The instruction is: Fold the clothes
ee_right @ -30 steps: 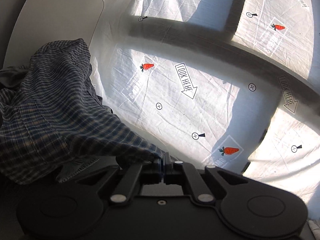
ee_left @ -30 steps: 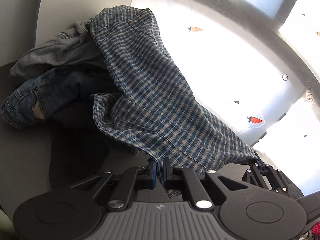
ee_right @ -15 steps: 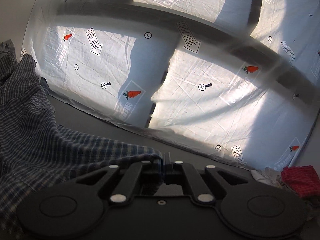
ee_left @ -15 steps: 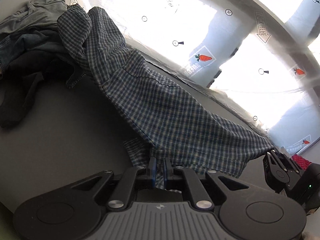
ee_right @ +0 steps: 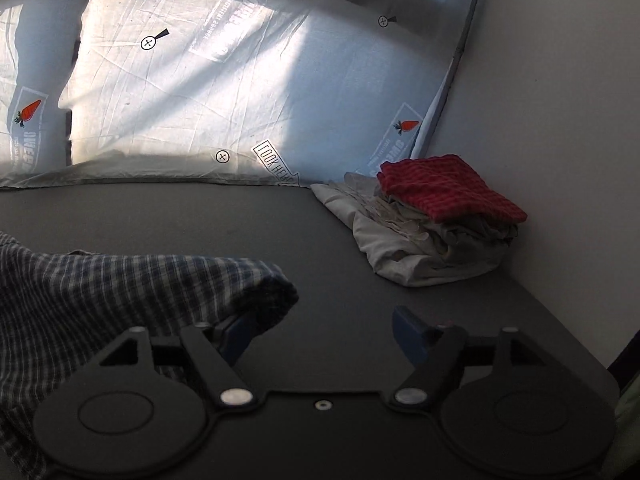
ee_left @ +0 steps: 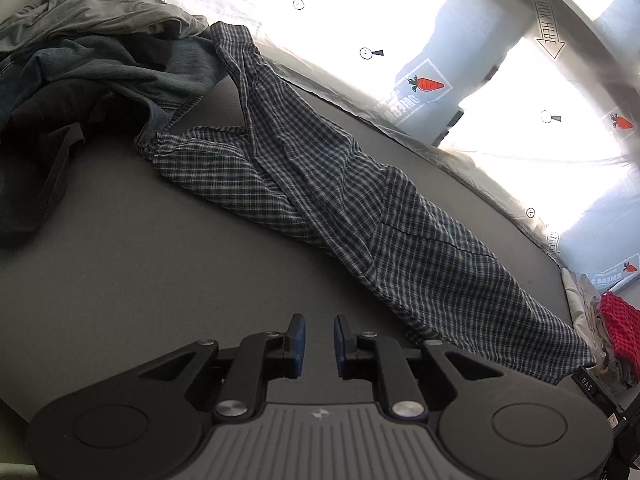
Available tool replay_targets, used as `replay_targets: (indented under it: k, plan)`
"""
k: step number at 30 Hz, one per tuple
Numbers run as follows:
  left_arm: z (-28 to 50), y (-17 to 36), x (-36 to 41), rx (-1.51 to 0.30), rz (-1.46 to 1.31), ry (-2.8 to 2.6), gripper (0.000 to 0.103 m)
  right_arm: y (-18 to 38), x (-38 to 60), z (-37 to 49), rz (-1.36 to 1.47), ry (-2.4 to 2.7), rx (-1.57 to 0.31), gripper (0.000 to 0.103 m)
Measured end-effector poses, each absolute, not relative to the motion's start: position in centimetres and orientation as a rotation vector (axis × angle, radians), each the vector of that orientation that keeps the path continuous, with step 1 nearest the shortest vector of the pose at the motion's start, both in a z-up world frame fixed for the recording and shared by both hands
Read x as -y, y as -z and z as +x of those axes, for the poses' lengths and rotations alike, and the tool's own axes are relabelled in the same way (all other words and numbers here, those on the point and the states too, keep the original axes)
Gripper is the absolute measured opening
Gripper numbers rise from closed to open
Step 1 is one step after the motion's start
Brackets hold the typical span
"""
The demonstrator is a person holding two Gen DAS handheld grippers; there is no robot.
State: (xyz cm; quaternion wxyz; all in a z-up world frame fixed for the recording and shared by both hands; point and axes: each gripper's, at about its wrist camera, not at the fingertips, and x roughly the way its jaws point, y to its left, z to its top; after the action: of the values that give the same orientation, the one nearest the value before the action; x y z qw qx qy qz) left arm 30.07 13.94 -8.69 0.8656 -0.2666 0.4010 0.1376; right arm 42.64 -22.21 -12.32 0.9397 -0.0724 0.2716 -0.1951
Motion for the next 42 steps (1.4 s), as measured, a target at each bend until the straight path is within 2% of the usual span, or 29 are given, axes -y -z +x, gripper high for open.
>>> replay_targets:
  k: [3,7,8,13,16,18,23,24,25,26,27,28,34,42]
  plan:
    - [31.7,9.2,-16.3,-0.865,-0.549,-0.319,0.036,11.8,18.0,43.1,-0.178,0.297,-0.530,0.093]
    - [33.7,9.9,-19.2,-0.888,-0.529,-0.374,0.075,11.1,11.8,44.0,-0.204,0.150,-0.489,0.102]
    - [34.1,10.1,-19.9,-0.895,-0.514,-0.387,0.078,11.0,10.2,44.2,-0.211,0.113,-0.478,0.102]
    - [36.6,11.2,-23.8,-0.956,-0.466,-0.430,0.078,12.8,0.8,45.1,-0.340,-0.136,-0.507,0.097]
    - [37.3,11.9,-25.7,-0.973,-0.488,-0.428,0.078,14.4,-3.4,45.1,-0.406,-0.258,-0.541,0.086]
    - [37.5,12.4,-26.6,-0.987,-0.489,-0.435,0.078,15.5,-5.5,44.9,-0.437,-0.316,-0.574,0.081]
    - [37.6,13.1,-27.3,-1.004,-0.498,-0.454,0.078,18.0,-7.8,44.0,-0.536,-0.402,-0.614,0.080]
    - [37.6,13.1,-27.3,-1.005,-0.502,-0.457,0.078,18.4,-7.8,44.0,-0.559,-0.392,-0.618,0.075]
    - [37.4,13.1,-27.1,-1.004,-0.503,-0.461,0.078,18.9,-7.8,44.1,-0.584,-0.375,-0.621,0.069]
    - [37.3,12.9,-26.9,-1.002,-0.503,-0.464,0.078,19.5,-7.4,44.3,-0.608,-0.351,-0.629,0.045]
    - [37.2,12.8,-26.7,-1.000,-0.502,-0.467,0.078,19.8,-6.6,44.6,-0.609,-0.334,-0.638,0.013]
    - [37.0,12.7,-26.3,-0.996,-0.500,-0.472,0.078,19.7,-5.8,44.7,-0.591,-0.323,-0.638,0.007]
    - [35.6,11.6,-23.4,-0.967,-0.495,-0.501,0.078,16.9,2.0,43.7,-0.514,-0.180,-0.541,0.005]
    - [33.7,11.7,-18.3,-0.953,-0.512,-0.532,0.078,14.1,18.5,41.6,-0.429,0.177,-0.523,0.004]
